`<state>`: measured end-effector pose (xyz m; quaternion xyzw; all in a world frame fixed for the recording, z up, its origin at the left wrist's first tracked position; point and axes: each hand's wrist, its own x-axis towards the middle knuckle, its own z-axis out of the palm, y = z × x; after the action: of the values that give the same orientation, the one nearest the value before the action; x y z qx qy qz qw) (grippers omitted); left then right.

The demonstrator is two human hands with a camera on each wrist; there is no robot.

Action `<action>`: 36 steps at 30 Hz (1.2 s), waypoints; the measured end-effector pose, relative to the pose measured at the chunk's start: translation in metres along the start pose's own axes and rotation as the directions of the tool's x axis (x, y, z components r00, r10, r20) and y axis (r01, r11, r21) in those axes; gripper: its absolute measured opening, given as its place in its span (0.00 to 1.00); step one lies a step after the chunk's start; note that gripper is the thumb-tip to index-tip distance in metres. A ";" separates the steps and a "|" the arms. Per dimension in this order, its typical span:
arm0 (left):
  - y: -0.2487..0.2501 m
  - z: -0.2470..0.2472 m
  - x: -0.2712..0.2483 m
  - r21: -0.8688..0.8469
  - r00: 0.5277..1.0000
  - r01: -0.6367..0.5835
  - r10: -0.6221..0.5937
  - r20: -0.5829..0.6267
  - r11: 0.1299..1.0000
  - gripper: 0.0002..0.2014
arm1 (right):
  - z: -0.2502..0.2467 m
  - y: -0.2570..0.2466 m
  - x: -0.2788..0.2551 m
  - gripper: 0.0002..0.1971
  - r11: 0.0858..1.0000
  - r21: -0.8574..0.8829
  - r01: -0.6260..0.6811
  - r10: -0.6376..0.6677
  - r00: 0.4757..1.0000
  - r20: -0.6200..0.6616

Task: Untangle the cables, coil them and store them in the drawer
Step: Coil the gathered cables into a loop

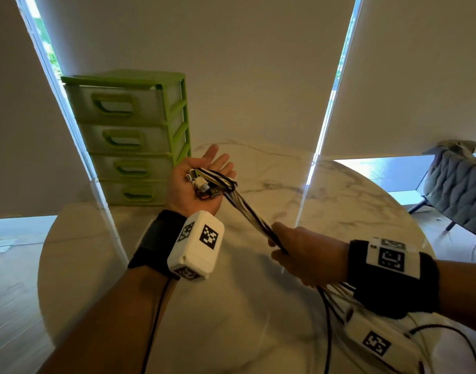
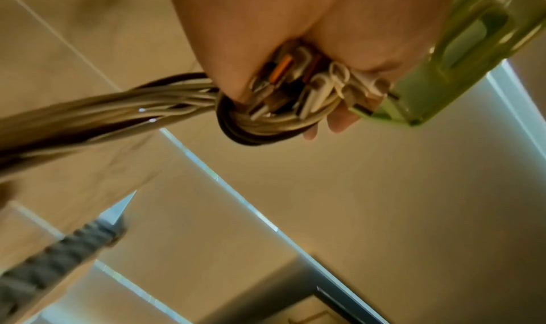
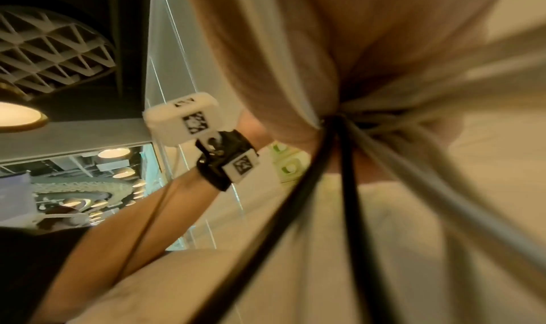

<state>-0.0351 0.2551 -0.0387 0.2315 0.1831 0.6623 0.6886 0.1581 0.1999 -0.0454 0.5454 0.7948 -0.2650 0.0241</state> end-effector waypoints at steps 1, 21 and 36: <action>0.002 -0.003 0.002 0.034 0.999 -0.022 0.024 -0.039 0.999 0.20 | 0.000 -0.001 -0.005 0.10 0.999 -0.044 0.021 -0.021 1.000 0.012; -0.009 0.005 -0.011 0.606 0.955 0.141 -0.268 0.125 0.783 0.14 | -0.092 -0.063 0.001 0.13 0.713 -0.501 0.490 -0.609 0.788 -0.096; -0.014 0.020 -0.020 0.388 0.794 0.342 -0.484 0.368 0.856 0.30 | -0.102 -0.039 0.015 0.21 0.784 -0.084 0.615 -0.607 0.731 -0.313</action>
<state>-0.0131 0.2338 -0.0309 0.4352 0.1629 0.3849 0.7974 0.1426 0.2482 0.0525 0.2899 0.9190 -0.1752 -0.2017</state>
